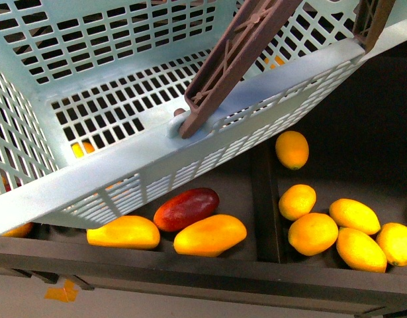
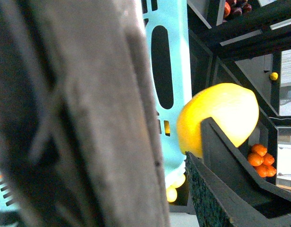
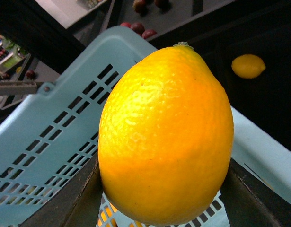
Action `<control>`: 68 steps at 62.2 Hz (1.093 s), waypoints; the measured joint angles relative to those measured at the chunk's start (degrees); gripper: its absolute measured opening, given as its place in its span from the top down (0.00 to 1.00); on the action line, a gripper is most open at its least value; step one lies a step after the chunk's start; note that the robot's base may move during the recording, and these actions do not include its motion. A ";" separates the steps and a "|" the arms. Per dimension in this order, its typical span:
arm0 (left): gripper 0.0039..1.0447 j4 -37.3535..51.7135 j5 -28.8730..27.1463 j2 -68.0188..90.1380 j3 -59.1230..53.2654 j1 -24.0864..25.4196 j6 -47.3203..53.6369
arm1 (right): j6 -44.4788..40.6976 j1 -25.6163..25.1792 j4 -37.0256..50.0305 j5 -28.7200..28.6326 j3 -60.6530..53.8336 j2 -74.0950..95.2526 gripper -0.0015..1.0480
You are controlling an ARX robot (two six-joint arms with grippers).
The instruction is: Pick lemon and mango into basket
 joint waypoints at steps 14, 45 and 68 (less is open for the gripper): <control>0.75 0.00 -0.11 0.00 0.00 0.00 0.02 | -0.39 1.90 -0.09 0.28 0.26 1.70 0.34; 0.75 -0.02 -0.28 0.00 0.00 0.00 0.02 | -4.26 -8.74 -0.09 2.97 -7.23 -10.25 0.11; 0.75 -0.02 0.63 0.00 0.00 -0.13 -0.15 | -32.81 -16.66 20.85 -0.26 -30.14 -24.30 0.72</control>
